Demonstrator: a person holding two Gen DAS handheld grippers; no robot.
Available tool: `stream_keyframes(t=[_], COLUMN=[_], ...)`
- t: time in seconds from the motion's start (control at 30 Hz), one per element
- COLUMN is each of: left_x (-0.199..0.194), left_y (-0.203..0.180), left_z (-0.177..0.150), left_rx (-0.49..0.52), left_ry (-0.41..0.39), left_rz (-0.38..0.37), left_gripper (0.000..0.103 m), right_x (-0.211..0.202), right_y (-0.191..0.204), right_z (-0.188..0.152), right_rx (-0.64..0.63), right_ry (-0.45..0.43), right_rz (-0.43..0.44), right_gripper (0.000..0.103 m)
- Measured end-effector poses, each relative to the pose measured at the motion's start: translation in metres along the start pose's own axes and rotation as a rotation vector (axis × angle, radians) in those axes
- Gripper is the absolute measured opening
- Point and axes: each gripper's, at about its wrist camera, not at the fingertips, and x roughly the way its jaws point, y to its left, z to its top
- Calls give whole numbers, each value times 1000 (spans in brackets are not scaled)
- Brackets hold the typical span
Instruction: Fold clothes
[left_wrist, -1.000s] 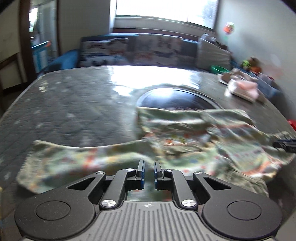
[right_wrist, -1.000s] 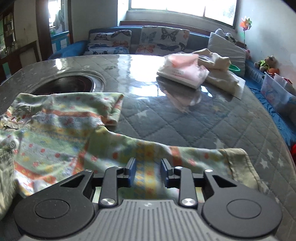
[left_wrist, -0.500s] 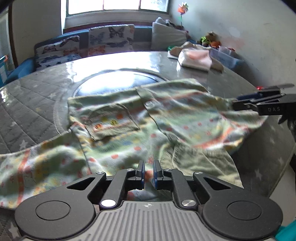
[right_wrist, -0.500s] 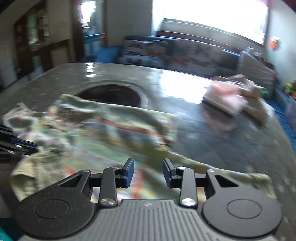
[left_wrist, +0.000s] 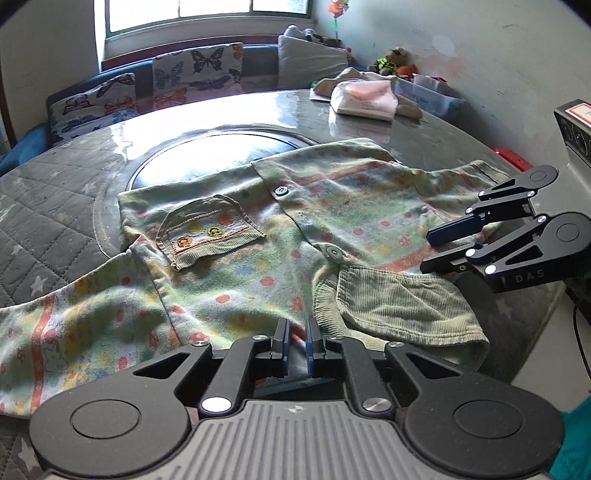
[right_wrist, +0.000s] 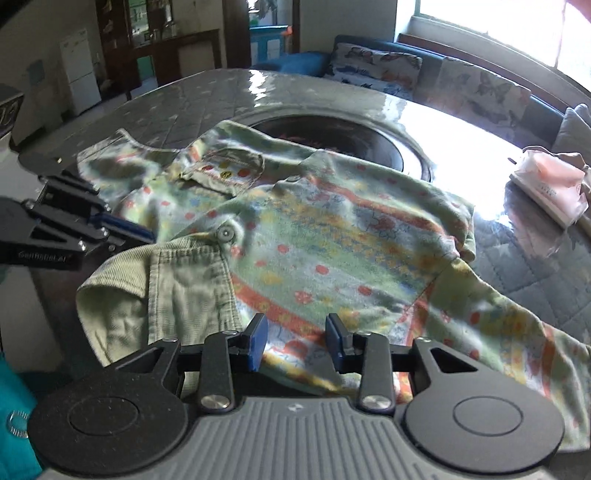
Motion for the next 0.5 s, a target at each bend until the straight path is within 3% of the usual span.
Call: stream_keyframes(t=[0.27,0.5], left_x=[-6,-8], left_y=[27,61], left_z=[21,55], left_rx=[-17,-37], left_ry=[18,-53], left_rz=[2,113], left_gripper=[12,20], right_x=[-6,-5], right_y=[-23,-71], right_z=[18,57], right_rx=[33,123], right_ry=[18,-68], right_rz=[36,-45], right_gripper=[34,35])
